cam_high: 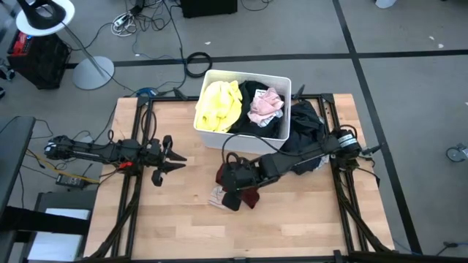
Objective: Sort clothes
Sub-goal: Put the white pink sock into the laundry organizer
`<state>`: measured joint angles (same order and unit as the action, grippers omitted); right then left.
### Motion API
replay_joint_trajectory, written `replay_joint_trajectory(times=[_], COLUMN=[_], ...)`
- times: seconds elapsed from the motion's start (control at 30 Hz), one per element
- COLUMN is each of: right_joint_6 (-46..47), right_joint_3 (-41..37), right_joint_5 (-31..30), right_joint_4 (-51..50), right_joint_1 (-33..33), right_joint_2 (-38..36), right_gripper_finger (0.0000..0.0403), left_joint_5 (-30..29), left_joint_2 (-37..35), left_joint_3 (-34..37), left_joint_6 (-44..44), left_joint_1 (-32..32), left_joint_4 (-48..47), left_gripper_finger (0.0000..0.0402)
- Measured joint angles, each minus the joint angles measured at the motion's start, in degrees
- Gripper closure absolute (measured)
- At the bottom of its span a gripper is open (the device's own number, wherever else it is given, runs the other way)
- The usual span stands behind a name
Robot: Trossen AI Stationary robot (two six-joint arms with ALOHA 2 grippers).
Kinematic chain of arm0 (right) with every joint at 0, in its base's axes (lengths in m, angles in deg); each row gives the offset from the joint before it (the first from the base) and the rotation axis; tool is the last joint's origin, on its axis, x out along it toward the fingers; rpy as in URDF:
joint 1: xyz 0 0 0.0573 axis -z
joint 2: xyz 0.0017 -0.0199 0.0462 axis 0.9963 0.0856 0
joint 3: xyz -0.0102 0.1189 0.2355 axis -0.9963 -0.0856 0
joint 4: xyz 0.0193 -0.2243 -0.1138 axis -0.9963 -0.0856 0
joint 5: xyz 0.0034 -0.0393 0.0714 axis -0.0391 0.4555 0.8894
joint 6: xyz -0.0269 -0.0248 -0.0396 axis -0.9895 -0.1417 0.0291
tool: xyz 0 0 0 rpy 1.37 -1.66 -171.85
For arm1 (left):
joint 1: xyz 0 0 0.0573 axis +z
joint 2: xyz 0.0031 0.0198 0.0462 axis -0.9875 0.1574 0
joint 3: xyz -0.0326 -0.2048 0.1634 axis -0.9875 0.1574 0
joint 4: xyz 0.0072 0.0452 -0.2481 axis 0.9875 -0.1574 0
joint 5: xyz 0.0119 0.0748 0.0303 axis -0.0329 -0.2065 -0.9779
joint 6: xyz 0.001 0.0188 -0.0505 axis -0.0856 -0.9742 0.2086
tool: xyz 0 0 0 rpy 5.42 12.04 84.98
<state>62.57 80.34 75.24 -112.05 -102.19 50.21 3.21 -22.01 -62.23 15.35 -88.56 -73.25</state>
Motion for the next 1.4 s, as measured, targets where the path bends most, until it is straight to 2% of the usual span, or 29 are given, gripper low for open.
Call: replay_joint_trajectory(times=[0.2, 0.3, 0.7, 0.9, 1.07, 1.23, 1.4], right_joint_6=[-1.4, -5.4, -17.13, -17.59, -18.74, -19.03, -17.42], right_joint_3=[-6.98, -10.48, -23.67, -30.35, -31.11, -31.12, -29.08], right_joint_5=[0.55, 0.57, 2.15, 3.5, 4.76, 9.09, 8.63], right_joint_4=[9.07, 14.1, 33.58, 43.21, 45.82, 49.98, 51.55], right_joint_1=[1.11, 1.11, 0.57, 0.57, 0.52, 0.74, 0.72], right_joint_2=[0.09, 0.09, 0.01, 0.01, 0.2, 5.05, 8.76], right_gripper_finger=[0.0292, 0.0285, 0.0221, 0.0205, 0.0208, 0.021, 0.0211], left_joint_5=[-0.02, -0.02, -0.02, -0.02, -0.02, -0.11, -0.24], left_joint_2=[0.01, 0.02, 0.02, 0.02, 0.0, 0.0, 0.02], left_joint_3=[0.0, 0.0, 0.0, 0.0, 0.0, 0.0, 0.0], left_joint_6=[0.0, 0.0, 0.0, 0.23, 0.39, 0.4, 0.42], left_joint_1=[0.0, 0.0, 0.0, 0.0, 0.0, 0.0, 0.0], left_joint_4=[-0.11, -0.18, -0.89, -4.05, -4.14, -4.1, -4.07], left_gripper_finger=[0.0295, 0.0295, 0.0295, 0.0295, 0.0295, 0.0295, 0.0295])
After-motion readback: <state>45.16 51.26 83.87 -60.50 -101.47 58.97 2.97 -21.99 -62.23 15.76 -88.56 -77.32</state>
